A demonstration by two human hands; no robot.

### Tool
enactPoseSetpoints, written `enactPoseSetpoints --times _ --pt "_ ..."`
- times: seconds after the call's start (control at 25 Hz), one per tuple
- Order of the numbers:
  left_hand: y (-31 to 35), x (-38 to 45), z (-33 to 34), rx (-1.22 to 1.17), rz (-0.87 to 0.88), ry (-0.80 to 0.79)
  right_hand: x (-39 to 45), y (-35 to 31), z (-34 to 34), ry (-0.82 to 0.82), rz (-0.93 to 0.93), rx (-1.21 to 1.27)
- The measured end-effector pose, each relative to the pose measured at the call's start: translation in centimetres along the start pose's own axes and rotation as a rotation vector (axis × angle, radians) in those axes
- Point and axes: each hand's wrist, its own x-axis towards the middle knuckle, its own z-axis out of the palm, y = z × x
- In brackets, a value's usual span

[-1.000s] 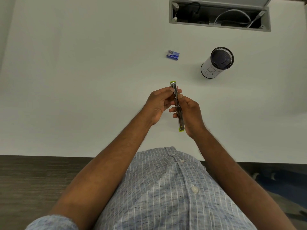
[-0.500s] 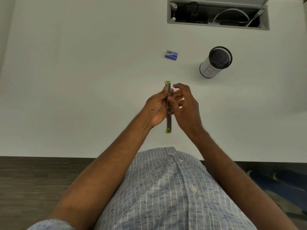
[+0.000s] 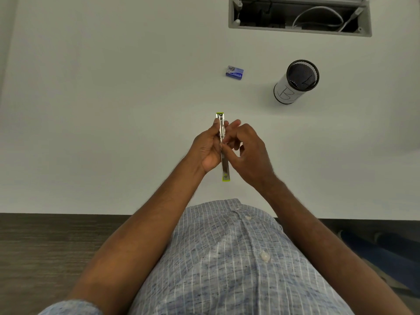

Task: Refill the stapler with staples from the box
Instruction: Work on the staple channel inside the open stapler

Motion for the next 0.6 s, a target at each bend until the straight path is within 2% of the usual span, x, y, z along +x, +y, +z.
enactPoseSetpoints --times 0.08,0.16,0.32,0.4,0.6 --pt "0.4 0.2 -0.6 0.027 0.023 0.054 -0.5 0.2 0.1 -0.032 -0.032 -0.004" --pt "0.6 0.3 -1.3 0.077 0.030 0.104 -0.6 0.7 0.2 0.014 -0.009 0.048" --pt "0.4 0.7 -2.5 0.147 0.025 0.179 -0.2 3.7 0.0 0.234 0.377 0.123" --pt "0.3 0.8 -3.0 0.176 0.027 0.208 -0.1 5.6 0.0 0.206 0.471 0.037" --pt "-0.5 1.2 -3.5 0.222 0.019 0.261 0.1 7.4 1.8 0.022 0.406 -0.174"
